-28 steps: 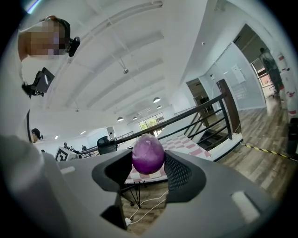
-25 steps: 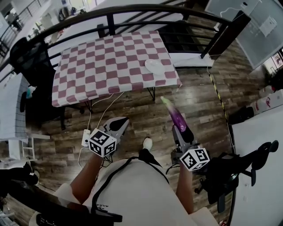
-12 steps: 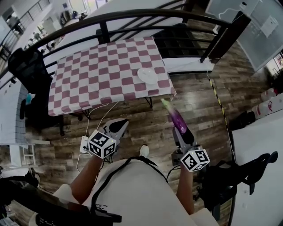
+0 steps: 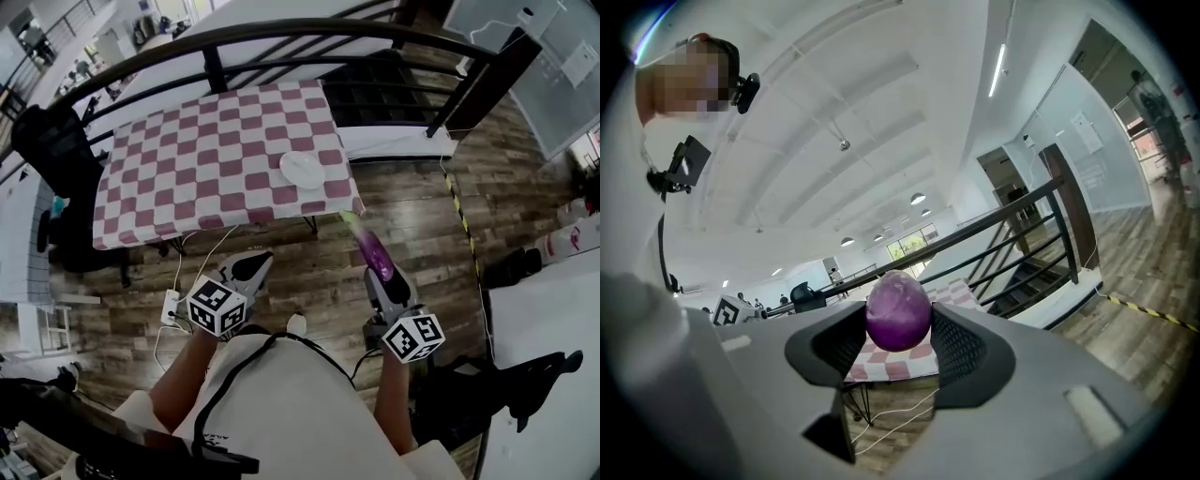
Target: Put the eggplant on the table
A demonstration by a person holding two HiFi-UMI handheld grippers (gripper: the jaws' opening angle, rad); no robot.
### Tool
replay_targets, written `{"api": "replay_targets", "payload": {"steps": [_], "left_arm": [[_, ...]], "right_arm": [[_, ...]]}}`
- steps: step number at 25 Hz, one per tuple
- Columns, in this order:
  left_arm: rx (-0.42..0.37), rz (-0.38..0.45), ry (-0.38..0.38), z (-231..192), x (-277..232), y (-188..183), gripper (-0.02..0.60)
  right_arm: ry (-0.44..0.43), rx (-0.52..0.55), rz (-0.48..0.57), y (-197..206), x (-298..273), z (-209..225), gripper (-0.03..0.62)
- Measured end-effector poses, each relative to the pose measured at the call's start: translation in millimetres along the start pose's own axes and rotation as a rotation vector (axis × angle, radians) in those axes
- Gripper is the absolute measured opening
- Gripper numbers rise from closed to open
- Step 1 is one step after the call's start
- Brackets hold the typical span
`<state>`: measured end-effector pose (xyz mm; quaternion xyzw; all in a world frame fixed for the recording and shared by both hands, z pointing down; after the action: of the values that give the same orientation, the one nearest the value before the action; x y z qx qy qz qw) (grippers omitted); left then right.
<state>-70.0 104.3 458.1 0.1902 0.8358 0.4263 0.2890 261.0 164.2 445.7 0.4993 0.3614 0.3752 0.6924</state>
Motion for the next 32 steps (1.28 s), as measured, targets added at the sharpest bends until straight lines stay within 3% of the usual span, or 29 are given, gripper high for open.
{"api": "replay_targets", "payload": {"steps": [13,20,27,32], "left_arm": [[0.028,-0.007,-0.047,-2,-23,-5,0.003],[0.012,0.007,-0.019,-4,-40,-14,0.003],[0.011,0.001,-0.003,-23,-60,-28,0.003],[0.01,-0.014,0.004,-53,-80,-49,0.003]], "right_arm": [[-0.058,-0.001,-0.043,-7,-23,29,0.221],[-0.058,-0.002,-0.036,-8,-30,34,0.221],[-0.042,-0.017,-0.055,-5,-47,41,0.221],[-0.051,-0.006,-0.065,-11,-89,50,0.221]]}}
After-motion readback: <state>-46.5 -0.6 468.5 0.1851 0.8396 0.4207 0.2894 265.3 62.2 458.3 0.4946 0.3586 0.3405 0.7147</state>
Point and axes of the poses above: the fingertips, and each gripper's own axes: x backward along the fingers, z to its right, y out of its underside, the point moved 10 cm from there along x, backward along the fingers, and after that the axes turned 13 degrees about x, right-handed, at the moved point
